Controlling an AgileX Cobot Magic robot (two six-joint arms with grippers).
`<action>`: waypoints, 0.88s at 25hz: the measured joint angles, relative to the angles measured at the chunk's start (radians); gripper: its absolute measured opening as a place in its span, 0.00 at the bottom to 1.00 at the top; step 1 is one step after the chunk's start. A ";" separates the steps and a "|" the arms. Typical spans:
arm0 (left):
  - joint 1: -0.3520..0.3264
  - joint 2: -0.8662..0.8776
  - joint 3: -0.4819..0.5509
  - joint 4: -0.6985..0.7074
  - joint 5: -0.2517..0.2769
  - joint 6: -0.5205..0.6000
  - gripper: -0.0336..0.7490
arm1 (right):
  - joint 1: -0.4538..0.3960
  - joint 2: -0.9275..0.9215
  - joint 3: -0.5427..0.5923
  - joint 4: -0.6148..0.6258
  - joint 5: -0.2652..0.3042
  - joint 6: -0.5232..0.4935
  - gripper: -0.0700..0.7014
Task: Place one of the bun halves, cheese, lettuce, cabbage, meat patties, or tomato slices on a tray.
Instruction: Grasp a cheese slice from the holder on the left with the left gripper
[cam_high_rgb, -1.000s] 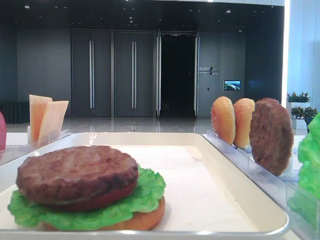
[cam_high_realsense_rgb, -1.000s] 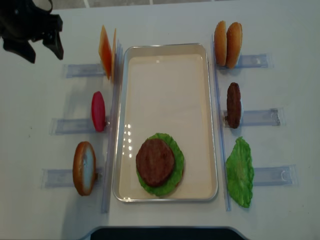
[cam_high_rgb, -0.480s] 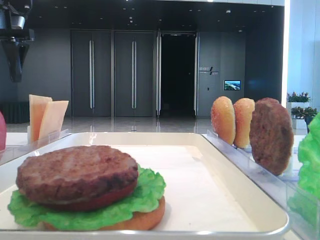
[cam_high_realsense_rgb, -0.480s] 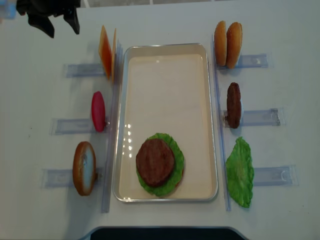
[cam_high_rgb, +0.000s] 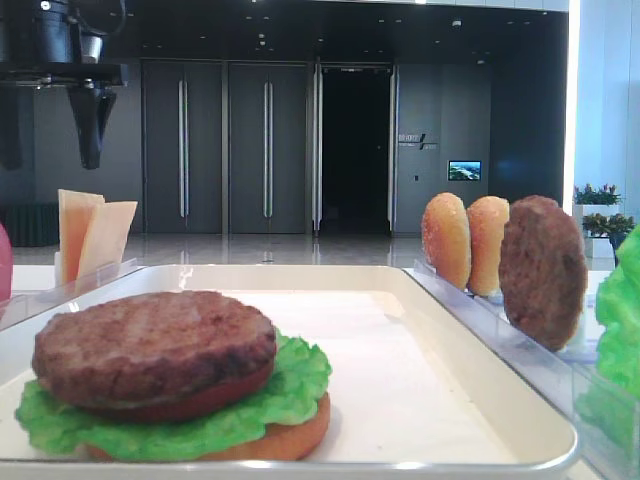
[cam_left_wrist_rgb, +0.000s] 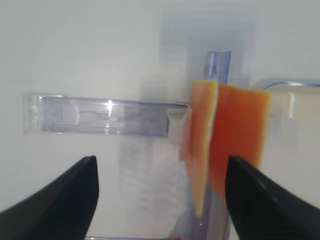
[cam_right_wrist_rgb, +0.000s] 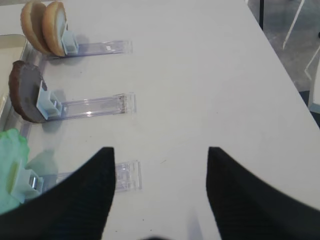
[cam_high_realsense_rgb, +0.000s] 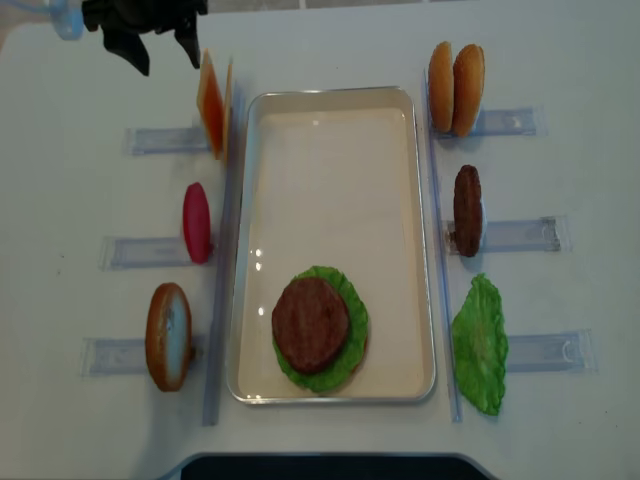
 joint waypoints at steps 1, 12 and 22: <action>-0.014 0.000 0.000 0.000 0.001 -0.010 0.81 | 0.000 0.000 0.000 0.000 0.000 0.000 0.63; -0.152 0.000 0.000 -0.003 0.001 -0.080 0.81 | 0.000 0.000 0.000 0.000 0.000 0.000 0.63; -0.164 0.000 0.000 0.015 0.001 -0.113 0.81 | 0.000 0.000 0.000 0.000 0.000 0.000 0.63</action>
